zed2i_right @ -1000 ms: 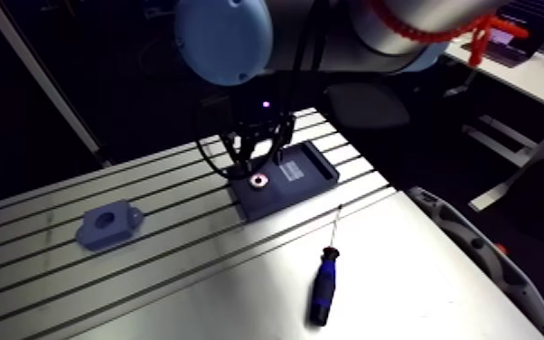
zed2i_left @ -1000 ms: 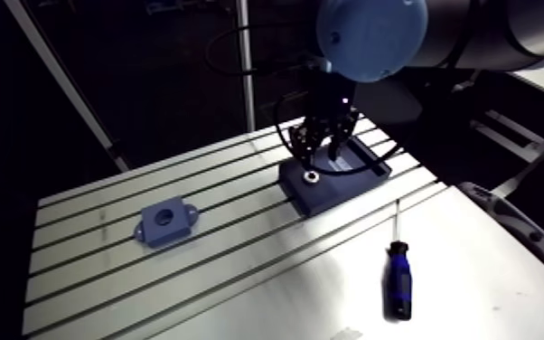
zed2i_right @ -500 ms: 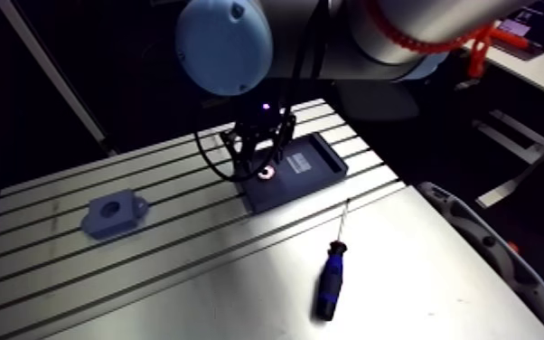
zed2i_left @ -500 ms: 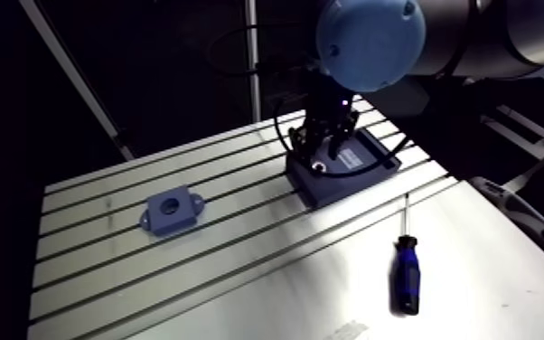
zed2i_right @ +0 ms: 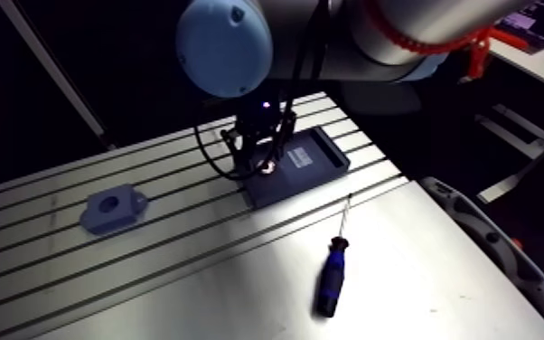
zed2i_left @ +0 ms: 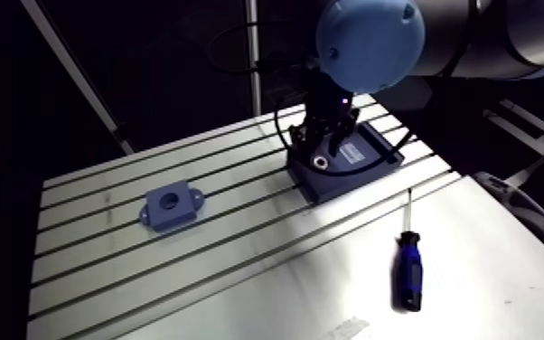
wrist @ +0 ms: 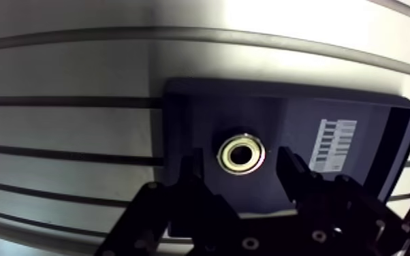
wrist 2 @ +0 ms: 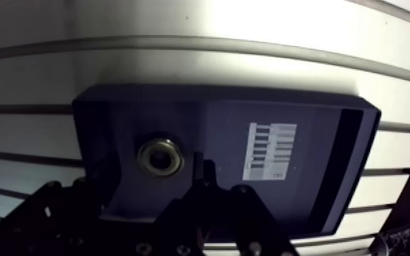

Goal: Pick up the bearing and press it into the housing until flush.

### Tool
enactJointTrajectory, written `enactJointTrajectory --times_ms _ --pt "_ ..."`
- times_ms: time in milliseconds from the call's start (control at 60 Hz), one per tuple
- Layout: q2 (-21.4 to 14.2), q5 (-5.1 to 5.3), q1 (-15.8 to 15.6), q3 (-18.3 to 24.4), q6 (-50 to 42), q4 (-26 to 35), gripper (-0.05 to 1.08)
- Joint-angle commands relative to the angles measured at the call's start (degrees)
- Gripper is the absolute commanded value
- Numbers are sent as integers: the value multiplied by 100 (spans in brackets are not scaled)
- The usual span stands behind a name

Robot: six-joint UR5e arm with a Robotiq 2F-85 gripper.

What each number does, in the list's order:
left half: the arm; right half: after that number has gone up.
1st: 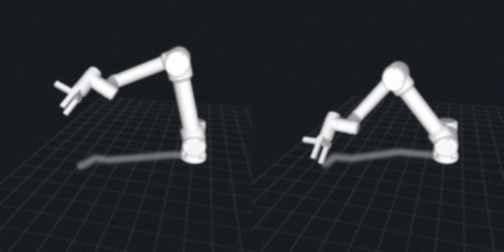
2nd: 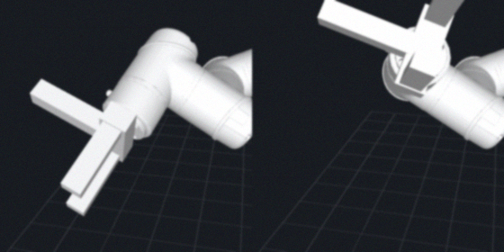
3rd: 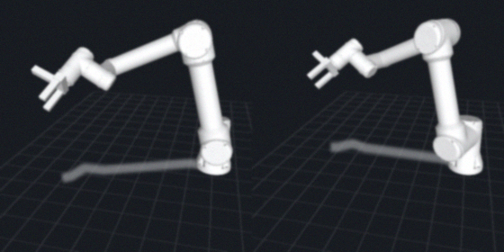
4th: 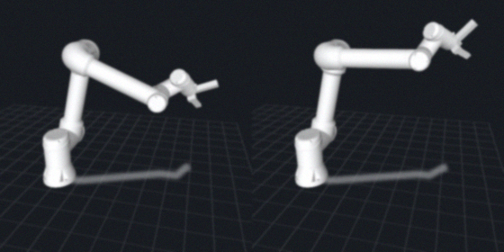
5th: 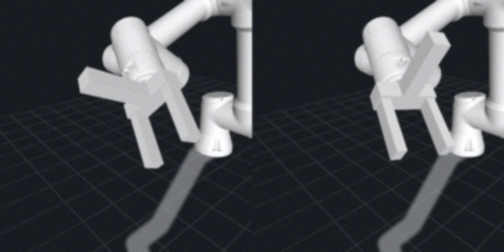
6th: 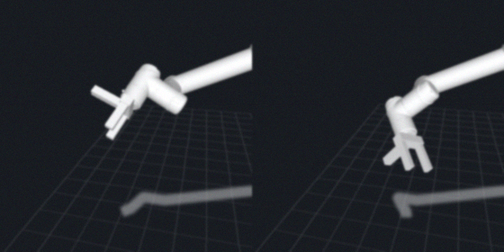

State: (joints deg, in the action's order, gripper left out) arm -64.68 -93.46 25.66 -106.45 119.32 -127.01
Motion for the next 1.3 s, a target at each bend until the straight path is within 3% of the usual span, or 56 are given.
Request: enactJointTrajectory --times_ms 17,1300 --pt "54 -1 1 5 0 -21 36" --pt "126 -1 1 15 0 -21 55"
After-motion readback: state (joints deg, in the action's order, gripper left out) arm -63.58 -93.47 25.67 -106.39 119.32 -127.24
